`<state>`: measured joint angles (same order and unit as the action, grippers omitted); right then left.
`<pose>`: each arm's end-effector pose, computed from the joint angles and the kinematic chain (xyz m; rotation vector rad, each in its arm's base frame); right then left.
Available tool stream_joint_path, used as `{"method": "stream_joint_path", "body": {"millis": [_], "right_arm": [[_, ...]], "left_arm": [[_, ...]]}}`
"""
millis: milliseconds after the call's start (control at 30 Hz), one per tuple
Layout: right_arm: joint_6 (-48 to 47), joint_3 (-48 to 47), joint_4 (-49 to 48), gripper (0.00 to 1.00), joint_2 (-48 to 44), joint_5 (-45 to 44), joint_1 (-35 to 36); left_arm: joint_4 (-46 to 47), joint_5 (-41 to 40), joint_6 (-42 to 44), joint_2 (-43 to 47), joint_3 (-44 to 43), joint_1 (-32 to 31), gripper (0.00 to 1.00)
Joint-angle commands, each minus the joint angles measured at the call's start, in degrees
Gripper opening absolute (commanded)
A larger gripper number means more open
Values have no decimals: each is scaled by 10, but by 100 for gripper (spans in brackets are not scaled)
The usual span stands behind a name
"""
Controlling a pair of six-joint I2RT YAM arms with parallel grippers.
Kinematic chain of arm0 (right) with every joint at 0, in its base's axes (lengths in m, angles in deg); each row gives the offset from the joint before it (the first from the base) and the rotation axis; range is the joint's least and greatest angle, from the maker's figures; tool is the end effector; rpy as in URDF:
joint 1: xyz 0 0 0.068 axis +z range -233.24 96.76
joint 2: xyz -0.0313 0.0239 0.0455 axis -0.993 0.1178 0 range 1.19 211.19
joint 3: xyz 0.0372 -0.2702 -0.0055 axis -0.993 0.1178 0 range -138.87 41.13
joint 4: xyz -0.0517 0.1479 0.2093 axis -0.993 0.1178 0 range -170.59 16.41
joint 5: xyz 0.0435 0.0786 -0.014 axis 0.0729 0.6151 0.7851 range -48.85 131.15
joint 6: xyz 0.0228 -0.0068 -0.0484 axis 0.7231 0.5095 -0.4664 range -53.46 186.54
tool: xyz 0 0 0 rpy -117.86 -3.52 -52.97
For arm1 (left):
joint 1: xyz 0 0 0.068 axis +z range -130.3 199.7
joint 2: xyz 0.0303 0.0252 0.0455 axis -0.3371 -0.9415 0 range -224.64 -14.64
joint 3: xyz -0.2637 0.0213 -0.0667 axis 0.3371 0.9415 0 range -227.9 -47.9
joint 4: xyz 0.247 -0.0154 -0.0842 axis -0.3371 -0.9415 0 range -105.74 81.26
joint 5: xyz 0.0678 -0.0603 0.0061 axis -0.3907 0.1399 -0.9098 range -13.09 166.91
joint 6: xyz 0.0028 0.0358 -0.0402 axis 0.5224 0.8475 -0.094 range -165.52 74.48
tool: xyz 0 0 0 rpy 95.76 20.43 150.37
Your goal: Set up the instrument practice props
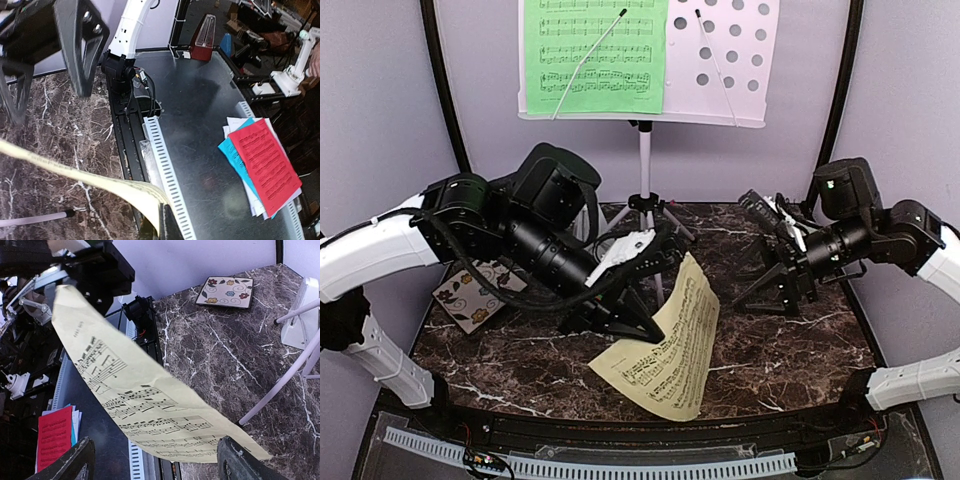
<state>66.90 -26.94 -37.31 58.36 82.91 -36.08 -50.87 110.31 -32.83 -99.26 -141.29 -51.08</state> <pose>0.1126 0.1562 0.3867 -1.2904 1.8259 1.2487 0.0851 -0.3038 0.4159 1.7829 1.4478 -1.1879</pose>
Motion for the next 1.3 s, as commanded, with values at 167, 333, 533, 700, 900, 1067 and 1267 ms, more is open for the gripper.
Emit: {"method": "stream_joint_path", "body": {"millis": [167, 333, 533, 700, 900, 1067, 1267], "right_arm": [[-102, -24, 11, 84, 48, -70, 87], [-131, -36, 22, 82, 73, -101, 129], [-135, -46, 40, 82, 40, -127, 140], [-122, -50, 34, 85, 14, -153, 140], [-122, -58, 13, 88, 41, -153, 147], [-115, -58, -2, 75, 54, -162, 171], [-106, -69, -4, 25, 61, -188, 197]], "left_arm": [[-108, -112, 129, -16, -66, -49, 0], [-146, -145, 166, -34, -88, -58, 0], [-174, -156, 180, -39, -96, -60, 0], [-188, -160, 192, -43, -106, -61, 0], [-215, -171, 208, -59, -133, -64, 0], [-203, -189, 198, -57, -137, -64, 0], [-147, -224, 174, -35, -104, -64, 0]]}}
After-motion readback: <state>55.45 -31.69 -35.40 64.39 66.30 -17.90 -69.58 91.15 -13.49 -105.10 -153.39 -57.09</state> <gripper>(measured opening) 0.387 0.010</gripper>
